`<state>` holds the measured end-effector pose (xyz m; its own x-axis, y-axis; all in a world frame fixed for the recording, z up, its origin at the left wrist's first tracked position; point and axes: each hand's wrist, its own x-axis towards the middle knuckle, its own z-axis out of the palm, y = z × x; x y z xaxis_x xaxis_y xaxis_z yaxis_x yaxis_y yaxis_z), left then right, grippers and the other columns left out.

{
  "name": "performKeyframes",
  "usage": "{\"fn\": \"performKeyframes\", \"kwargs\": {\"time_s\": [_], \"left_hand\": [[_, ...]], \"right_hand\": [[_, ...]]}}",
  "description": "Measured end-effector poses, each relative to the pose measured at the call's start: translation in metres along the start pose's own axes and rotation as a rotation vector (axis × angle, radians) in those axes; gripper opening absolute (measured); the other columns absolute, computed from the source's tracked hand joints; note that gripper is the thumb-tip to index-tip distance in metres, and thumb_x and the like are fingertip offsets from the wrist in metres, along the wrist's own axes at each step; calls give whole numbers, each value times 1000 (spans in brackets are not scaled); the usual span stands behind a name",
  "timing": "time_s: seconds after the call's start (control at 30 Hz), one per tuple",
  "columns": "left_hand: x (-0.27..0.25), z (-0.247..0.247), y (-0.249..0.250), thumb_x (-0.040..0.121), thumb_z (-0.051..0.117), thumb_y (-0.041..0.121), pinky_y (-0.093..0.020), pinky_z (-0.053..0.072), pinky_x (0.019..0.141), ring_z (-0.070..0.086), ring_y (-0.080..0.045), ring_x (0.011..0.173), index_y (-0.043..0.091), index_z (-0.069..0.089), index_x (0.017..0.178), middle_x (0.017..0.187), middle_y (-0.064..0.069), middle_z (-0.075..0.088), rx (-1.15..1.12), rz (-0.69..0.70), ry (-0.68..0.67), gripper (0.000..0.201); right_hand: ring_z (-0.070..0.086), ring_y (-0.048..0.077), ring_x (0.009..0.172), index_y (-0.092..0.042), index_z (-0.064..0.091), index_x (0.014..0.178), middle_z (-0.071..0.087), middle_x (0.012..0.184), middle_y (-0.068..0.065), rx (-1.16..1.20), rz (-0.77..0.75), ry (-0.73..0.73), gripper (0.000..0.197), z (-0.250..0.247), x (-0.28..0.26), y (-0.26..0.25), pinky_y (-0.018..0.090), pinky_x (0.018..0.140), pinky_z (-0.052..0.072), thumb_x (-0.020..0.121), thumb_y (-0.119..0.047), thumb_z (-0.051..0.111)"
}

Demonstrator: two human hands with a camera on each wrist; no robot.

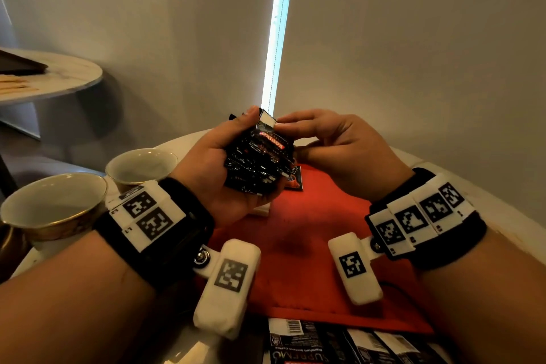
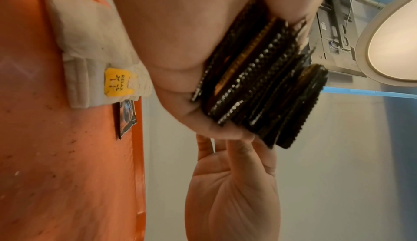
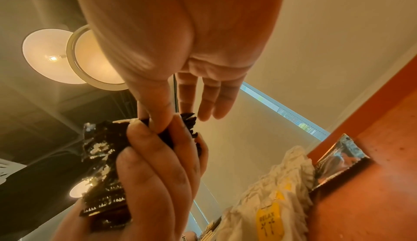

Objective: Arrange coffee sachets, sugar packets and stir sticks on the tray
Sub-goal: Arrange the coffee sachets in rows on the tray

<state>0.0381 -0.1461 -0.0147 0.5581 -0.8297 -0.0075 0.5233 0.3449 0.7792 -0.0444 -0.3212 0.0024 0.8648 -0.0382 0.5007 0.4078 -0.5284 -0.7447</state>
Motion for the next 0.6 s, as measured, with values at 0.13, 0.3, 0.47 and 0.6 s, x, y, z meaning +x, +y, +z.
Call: {"fn": "performKeyframes", "kwargs": {"time_s": [0.13,0.3,0.47,0.6], "left_hand": [[-1,-1,2,79,65,44,-30,55,59,69,-22,71,12,70,99,88,-10,70,6,1,3,38],[-1,-4,2,81,66,44,-32,55,61,69,-22,79,13,68,113,94,-11,71,23,-6,46,45],[0,-5,5,79,66,41,-32,58,63,72,-23,81,5,58,132,105,-12,71,18,14,99,65],[-1,-6,8,79,67,40,-31,58,64,71,-21,84,3,53,141,108,-10,68,9,38,130,73]], "right_hand": [[64,15,117,-26,74,111,69,120,-4,-31,-12,16,38,2,0,4,41,98,56,82,-2,72],[68,4,104,-24,71,111,72,113,-9,-4,5,117,32,2,0,2,19,85,53,88,-3,68],[67,-1,82,-23,74,107,76,89,-16,-2,41,320,24,1,0,6,17,73,53,93,-6,66],[62,4,66,-28,73,101,77,85,-9,27,183,541,16,-6,1,21,24,57,50,95,-15,67]]}}
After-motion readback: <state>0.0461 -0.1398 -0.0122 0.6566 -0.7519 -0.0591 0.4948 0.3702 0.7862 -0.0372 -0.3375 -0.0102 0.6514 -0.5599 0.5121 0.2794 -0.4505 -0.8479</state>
